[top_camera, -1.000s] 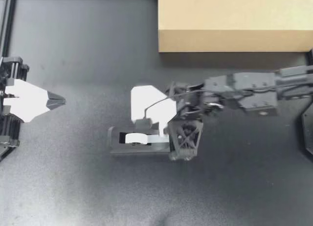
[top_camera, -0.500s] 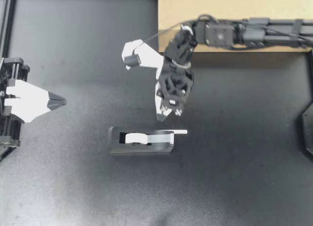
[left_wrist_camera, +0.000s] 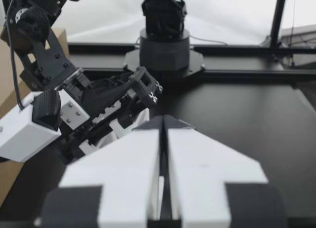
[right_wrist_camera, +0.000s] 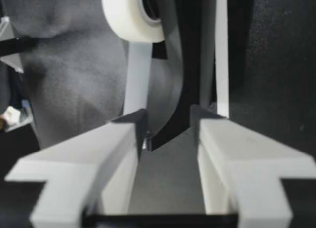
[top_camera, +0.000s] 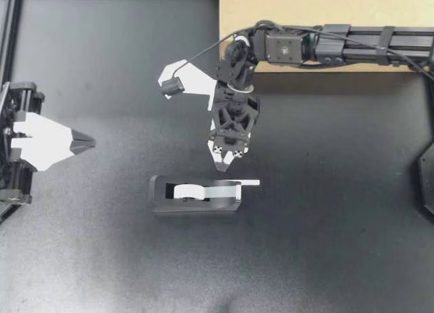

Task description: Cut a small piece of tape from the tape dispenser then place it on the cardboard box's edge.

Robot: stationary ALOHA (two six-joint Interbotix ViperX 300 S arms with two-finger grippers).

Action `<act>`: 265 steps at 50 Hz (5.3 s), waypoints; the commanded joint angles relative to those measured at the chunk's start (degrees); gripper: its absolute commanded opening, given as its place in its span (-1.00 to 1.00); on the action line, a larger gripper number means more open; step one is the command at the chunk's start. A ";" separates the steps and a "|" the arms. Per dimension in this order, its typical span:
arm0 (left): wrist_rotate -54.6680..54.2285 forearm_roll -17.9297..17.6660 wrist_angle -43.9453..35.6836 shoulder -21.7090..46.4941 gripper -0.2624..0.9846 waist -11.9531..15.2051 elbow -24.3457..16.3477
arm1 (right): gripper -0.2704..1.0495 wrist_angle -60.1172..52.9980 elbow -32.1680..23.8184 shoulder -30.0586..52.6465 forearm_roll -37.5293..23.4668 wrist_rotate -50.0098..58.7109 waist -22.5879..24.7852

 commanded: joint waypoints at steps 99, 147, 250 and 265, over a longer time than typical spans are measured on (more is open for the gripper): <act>-0.09 -0.18 -0.62 0.79 -0.76 0.09 -0.79 | -0.67 -1.05 -1.32 -2.20 -0.09 4.83 4.57; 0.00 -0.18 -0.62 0.79 -0.76 0.00 -1.05 | -0.67 -3.52 12.39 -10.11 -0.88 5.01 3.08; 0.09 -5.80 -9.76 20.92 -0.60 0.18 -8.79 | -0.73 -18.98 14.33 -30.23 -21.80 16.61 10.99; -0.35 -5.80 -10.63 28.48 0.00 0.09 -14.24 | -0.73 -20.57 8.35 -30.67 -29.88 18.37 12.92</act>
